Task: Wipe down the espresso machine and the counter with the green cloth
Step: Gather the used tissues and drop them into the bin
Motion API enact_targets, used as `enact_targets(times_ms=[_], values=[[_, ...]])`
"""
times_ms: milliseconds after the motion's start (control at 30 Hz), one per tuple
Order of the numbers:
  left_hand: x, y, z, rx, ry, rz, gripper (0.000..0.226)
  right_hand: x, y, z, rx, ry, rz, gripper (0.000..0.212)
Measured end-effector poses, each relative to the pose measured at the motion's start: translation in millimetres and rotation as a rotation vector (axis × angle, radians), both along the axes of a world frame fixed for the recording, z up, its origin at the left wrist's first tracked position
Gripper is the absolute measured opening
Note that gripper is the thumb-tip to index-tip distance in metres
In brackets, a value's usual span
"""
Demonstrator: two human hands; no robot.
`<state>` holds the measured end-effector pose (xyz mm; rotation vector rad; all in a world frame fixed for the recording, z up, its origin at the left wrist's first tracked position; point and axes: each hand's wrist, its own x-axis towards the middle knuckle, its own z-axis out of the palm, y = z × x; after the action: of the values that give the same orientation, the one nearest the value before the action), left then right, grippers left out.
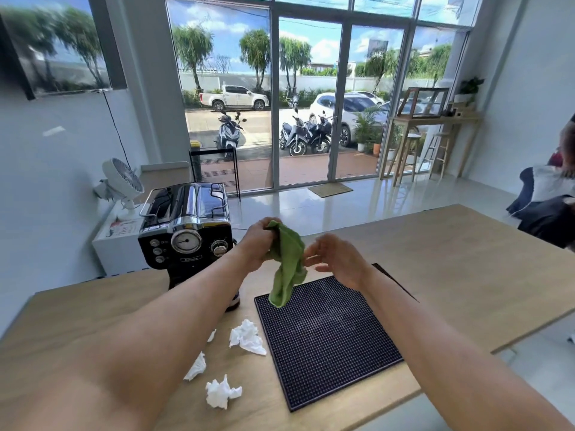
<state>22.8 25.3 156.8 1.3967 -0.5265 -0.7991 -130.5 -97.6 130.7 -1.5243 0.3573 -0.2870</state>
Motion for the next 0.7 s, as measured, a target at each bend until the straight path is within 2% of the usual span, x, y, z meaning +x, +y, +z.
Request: enact_targets(times_ms=[67,133,233,300,367,467,600,700], values=[[-3.5,-1.5,4.0,-0.094,0.164,-0.041,0.030,0.8,-2.9,-4.3,0.054,0.067,-0.232,0.030],[-4.9,-1.9,7.2,-0.162,0.257,-0.071,0.024,-0.3,-8.3,-12.6,0.122,0.164,-0.306,0.034],[-4.2,-0.8,10.8,-0.187,0.315,-0.105,0.023,-5.5,-8.6,-19.8,0.223,0.253,-0.108,0.049],[-3.9,-0.4,11.9,-0.174,0.338,-0.114,0.028,-6.5,-6.8,-18.8,0.313,0.168,-0.022,0.055],[-6.2,-0.3,12.2,-0.177,0.353,-0.105,0.028,-5.2,-5.8,-16.2,0.361,0.081,-0.063,0.058],[-11.1,-0.4,11.9,-0.218,0.402,-0.090,0.030,-2.8,-11.2,-17.2,0.279,0.028,-0.147,0.057],[-7.8,1.8,6.2,-0.280,0.450,-0.107,0.030,-6.3,-15.8,-14.4,0.131,-0.004,-0.228,0.043],[-1.8,4.6,-1.5,-0.263,0.438,-0.089,0.036,-7.4,-18.7,-0.9,0.095,-0.082,-0.283,0.038]])
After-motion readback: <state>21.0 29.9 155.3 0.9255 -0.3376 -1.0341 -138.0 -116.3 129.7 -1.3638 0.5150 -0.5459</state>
